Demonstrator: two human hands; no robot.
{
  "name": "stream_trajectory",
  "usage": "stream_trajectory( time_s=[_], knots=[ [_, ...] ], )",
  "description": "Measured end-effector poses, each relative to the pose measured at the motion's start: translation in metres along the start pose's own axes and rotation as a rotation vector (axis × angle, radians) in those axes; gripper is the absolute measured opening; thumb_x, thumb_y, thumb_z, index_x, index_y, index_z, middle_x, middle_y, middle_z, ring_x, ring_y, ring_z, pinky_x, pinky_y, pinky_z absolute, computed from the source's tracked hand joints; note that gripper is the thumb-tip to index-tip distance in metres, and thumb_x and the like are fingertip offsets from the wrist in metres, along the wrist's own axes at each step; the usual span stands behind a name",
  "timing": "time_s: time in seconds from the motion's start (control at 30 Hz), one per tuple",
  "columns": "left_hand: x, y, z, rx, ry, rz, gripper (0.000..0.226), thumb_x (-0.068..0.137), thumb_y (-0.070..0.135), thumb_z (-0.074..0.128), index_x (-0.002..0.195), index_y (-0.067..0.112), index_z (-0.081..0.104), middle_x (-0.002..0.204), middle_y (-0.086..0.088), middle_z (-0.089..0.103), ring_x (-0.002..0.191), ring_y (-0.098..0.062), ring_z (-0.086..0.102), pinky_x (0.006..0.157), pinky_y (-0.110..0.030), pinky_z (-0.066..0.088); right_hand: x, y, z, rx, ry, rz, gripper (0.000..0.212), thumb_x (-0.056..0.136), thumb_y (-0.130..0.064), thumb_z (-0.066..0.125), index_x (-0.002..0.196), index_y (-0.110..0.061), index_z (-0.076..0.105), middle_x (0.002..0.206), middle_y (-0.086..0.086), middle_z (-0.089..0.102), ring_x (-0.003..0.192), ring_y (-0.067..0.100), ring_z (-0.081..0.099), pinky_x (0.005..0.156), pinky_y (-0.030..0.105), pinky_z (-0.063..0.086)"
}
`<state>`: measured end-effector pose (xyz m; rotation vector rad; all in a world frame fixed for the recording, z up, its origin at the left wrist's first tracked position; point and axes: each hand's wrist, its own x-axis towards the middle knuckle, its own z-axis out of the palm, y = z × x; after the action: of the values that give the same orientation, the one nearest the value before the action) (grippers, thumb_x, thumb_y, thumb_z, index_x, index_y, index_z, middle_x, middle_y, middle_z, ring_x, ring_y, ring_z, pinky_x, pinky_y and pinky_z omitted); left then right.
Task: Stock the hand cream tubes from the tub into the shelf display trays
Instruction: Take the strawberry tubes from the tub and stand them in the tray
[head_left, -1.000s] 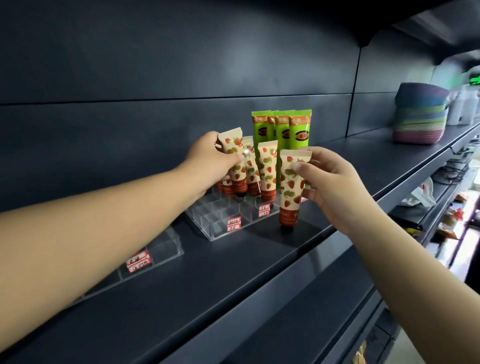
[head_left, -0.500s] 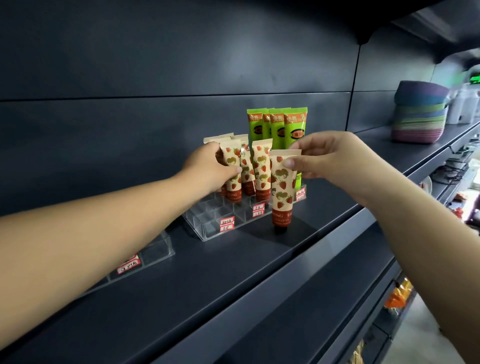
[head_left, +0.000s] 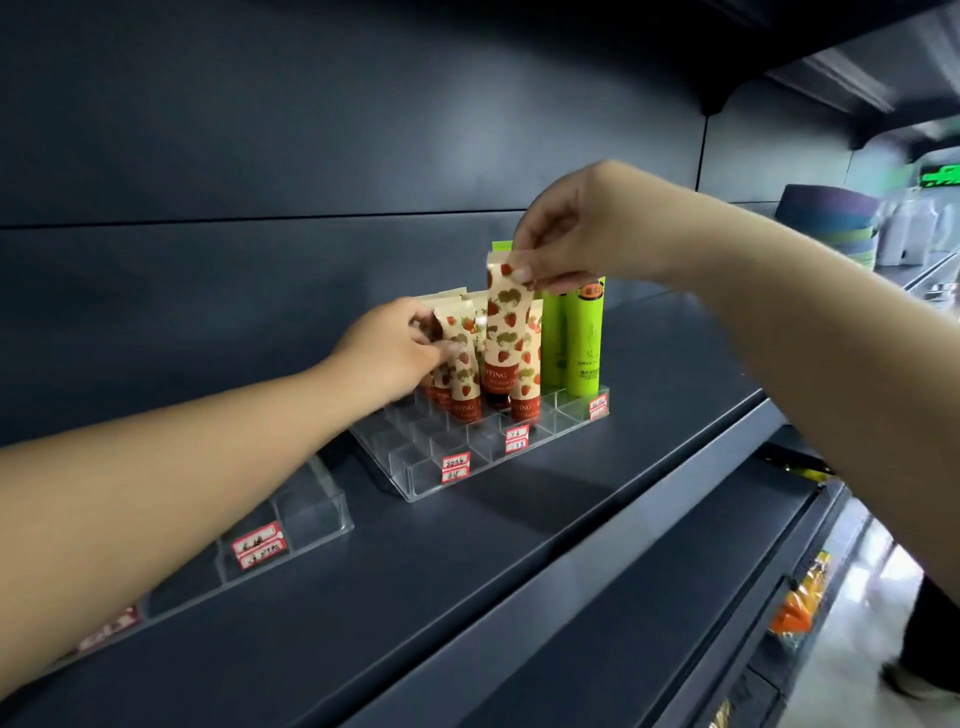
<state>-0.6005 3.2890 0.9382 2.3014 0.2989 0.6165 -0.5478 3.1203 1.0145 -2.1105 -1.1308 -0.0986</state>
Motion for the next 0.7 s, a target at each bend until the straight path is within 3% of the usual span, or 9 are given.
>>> stream_trajectory(
  time_s=[0.07, 0.17, 0.27, 0.4, 0.53, 0.6, 0.7],
  knots=[
    [-0.002, -0.001, -0.005, 0.014, 0.001, 0.000, 0.014, 0.083, 0.022, 0.066, 0.084, 0.024, 0.052, 0.080, 0.001, 0.063, 0.078, -0.024, 0.065, 0.077, -0.041, 0.055, 0.006, -0.001, 0.002, -0.124, -0.019, -0.021, 0.007, 0.078, -0.016, 0.072, 0.074, -0.019, 0.066, 0.067, -0.007, 0.065, 0.052, -0.001, 0.058, 0.057, 0.008, 0.049],
    [-0.005, -0.005, -0.016, 0.007, 0.013, -0.001, 0.014, 0.084, 0.020, 0.065, 0.093, 0.021, 0.054, 0.076, 0.005, 0.059, 0.064, -0.014, 0.061, 0.068, -0.034, 0.054, 0.012, -0.004, 0.006, -0.327, -0.023, -0.082, 0.006, 0.077, -0.027, 0.072, 0.075, -0.027, 0.066, 0.069, -0.015, 0.060, 0.053, -0.009, 0.051, 0.047, 0.001, 0.035],
    [-0.011, -0.008, -0.030, 0.028, 0.021, -0.008, 0.013, 0.085, 0.019, 0.064, 0.084, 0.024, 0.051, 0.075, 0.004, 0.060, 0.060, -0.013, 0.059, 0.069, -0.033, 0.054, 0.016, -0.004, 0.008, -0.374, -0.072, -0.097, 0.010, 0.078, -0.026, 0.072, 0.072, -0.029, 0.064, 0.074, -0.013, 0.060, 0.049, -0.016, 0.048, 0.043, 0.000, 0.031],
    [-0.019, -0.013, -0.045, 0.042, 0.023, -0.029, 0.014, 0.085, 0.016, 0.063, 0.078, 0.021, 0.052, 0.072, 0.002, 0.060, 0.057, -0.014, 0.058, 0.065, -0.030, 0.051, 0.022, 0.000, 0.012, -0.395, -0.111, -0.097, 0.012, 0.077, -0.027, 0.073, 0.071, -0.031, 0.063, 0.072, -0.013, 0.056, 0.049, -0.012, 0.050, 0.037, 0.002, 0.030],
    [-0.029, -0.019, -0.054, 0.104, -0.003, -0.018, 0.010, 0.085, 0.018, 0.063, 0.079, 0.019, 0.056, 0.068, 0.003, 0.061, 0.055, -0.013, 0.059, 0.062, -0.024, 0.047, 0.028, 0.004, 0.019, -0.471, -0.139, -0.096, 0.009, 0.077, -0.029, 0.072, 0.082, -0.029, 0.065, 0.074, -0.016, 0.051, 0.066, 0.002, 0.048, 0.046, 0.004, 0.032],
    [-0.034, -0.021, -0.057, 0.142, -0.024, -0.004, 0.010, 0.084, 0.020, 0.064, 0.077, 0.020, 0.057, 0.068, 0.003, 0.062, 0.056, -0.012, 0.060, 0.065, -0.026, 0.048, 0.031, 0.006, 0.023, -0.519, -0.166, -0.117, 0.011, 0.078, -0.030, 0.071, 0.087, -0.028, 0.066, 0.075, -0.019, 0.048, 0.071, 0.002, 0.046, 0.058, 0.010, 0.033],
    [-0.041, -0.023, -0.060, 0.203, -0.051, 0.017, 0.009, 0.083, 0.022, 0.065, 0.077, 0.020, 0.059, 0.069, 0.003, 0.063, 0.058, -0.011, 0.062, 0.065, -0.027, 0.048, 0.034, 0.006, 0.025, -0.593, -0.187, -0.125, 0.013, 0.081, -0.030, 0.068, 0.093, -0.025, 0.068, 0.075, -0.021, 0.044, 0.073, 0.004, 0.045, 0.064, 0.020, 0.033]
  ],
)
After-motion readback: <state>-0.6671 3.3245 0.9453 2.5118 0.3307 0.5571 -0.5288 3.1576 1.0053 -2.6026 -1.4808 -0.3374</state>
